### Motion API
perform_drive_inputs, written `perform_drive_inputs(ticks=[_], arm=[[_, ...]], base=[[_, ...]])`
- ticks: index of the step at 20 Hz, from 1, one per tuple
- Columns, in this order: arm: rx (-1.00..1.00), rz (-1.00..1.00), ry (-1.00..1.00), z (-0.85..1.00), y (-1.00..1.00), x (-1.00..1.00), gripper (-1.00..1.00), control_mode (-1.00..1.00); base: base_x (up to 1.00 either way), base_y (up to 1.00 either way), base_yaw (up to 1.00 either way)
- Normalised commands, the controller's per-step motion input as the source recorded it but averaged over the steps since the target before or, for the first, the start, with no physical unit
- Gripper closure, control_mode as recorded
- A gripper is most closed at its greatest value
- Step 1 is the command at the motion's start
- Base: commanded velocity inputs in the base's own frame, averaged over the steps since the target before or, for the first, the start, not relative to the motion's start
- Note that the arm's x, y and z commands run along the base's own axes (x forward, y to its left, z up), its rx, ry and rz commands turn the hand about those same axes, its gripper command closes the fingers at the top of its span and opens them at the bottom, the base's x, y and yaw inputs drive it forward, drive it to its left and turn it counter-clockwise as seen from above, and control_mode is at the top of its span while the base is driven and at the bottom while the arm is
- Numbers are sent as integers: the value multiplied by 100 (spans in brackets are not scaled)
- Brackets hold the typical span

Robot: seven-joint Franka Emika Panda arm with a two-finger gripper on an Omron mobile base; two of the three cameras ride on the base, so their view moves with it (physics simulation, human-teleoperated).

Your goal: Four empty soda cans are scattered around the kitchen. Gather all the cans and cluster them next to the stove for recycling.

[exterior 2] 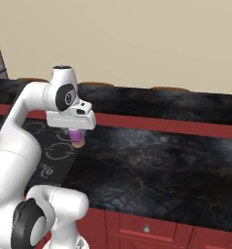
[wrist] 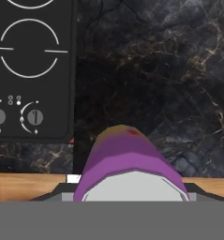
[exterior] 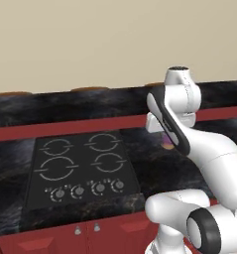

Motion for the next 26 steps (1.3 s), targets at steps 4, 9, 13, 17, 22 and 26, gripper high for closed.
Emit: perform_drive_inputs(ticks=[4,9,13,17,22,26], arm=[[0,0,0,0,0,0,100,100],[0,0,0,0,0,0,100,100],[0,0,0,0,0,0,100,100],[0,0,0,0,0,0,100,100],[0,0,0,0,0,0,100,100],[0,0,2,-7,-8,9,100,-100]], base=[[32,-2,20],[22,-5,16],[13,-4,8],[0,0,0],[1,0,0],[1,0,0]])
